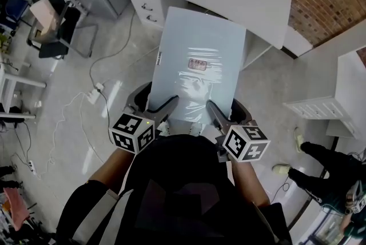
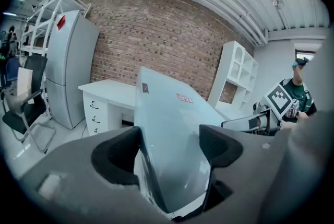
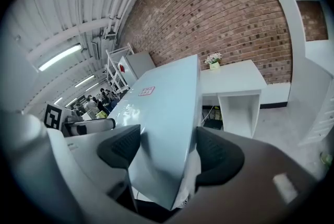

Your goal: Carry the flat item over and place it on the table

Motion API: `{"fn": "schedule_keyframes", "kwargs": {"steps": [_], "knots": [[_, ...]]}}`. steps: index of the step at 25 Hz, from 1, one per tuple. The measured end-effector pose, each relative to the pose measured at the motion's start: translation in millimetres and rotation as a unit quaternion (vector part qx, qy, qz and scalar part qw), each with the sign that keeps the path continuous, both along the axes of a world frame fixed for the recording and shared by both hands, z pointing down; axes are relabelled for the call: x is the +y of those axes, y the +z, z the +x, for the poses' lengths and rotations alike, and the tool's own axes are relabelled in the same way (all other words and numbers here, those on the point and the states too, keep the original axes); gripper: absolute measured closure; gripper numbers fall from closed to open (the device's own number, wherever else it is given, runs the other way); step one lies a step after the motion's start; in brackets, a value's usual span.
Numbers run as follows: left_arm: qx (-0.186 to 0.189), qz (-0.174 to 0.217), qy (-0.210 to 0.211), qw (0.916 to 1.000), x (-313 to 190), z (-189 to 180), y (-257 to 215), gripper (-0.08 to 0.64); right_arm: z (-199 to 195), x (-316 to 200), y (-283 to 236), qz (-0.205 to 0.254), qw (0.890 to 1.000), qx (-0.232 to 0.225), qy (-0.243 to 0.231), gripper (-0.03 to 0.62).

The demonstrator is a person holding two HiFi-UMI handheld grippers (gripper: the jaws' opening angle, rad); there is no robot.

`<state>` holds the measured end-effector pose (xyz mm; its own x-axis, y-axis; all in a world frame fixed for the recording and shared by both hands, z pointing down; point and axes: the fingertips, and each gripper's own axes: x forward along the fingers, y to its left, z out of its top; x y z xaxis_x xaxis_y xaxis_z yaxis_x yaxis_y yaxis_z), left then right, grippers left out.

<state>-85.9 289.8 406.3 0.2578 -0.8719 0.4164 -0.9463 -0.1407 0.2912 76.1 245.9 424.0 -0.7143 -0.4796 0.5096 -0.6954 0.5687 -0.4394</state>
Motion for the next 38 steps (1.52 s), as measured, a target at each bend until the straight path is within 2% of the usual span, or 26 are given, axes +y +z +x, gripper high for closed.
{"fn": "schedule_keyframes", "kwargs": {"steps": [19, 27, 38], "knots": [[-0.012, 0.004, 0.029, 0.9995, -57, 67, -4, 0.186, 69, -48, 0, 0.003, 0.999, -0.019, 0.034, 0.253], [-0.007, 0.003, 0.059, 0.9982, -103, 56, 5, 0.186, 61, -85, 8, 0.004, 0.998, -0.012, 0.065, 0.253], [0.002, 0.001, 0.121, 0.9927, -198, 24, 10, 0.186, 30, -159, 10, -0.005, 0.993, 0.005, 0.122, 0.253]]}}
